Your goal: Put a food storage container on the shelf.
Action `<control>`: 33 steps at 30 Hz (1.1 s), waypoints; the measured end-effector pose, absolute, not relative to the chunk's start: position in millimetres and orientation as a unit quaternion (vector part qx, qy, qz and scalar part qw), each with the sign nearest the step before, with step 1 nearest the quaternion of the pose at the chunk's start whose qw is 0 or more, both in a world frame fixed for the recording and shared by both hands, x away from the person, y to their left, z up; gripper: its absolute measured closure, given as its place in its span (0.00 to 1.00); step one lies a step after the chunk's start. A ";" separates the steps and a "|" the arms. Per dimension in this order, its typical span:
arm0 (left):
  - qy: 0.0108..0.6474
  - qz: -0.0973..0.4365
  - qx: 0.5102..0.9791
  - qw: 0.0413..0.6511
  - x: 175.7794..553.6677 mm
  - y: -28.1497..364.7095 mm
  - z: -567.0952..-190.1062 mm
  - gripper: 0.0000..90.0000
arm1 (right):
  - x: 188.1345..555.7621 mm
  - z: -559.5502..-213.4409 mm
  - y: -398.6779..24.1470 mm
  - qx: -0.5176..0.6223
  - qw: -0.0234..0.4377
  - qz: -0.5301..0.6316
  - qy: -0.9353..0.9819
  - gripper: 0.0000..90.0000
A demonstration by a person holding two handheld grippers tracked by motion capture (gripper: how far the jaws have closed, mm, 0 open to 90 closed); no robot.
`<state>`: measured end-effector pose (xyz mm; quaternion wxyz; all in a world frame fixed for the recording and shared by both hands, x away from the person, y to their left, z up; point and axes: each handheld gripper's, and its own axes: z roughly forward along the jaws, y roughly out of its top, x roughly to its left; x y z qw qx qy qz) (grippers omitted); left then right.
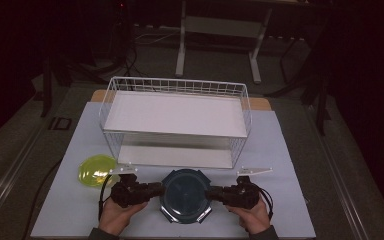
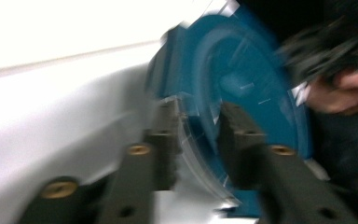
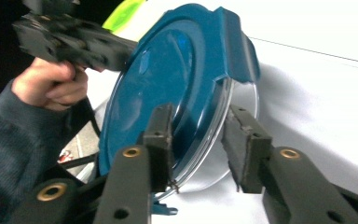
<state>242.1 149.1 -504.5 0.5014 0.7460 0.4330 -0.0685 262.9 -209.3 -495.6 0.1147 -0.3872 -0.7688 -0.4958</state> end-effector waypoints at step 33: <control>0.425 -0.053 0.750 0.504 222.5 148.8 -481.3 0.84 | 250.0 -480.9 -206.1 -0.381 0.085 -0.491 -0.779 0.83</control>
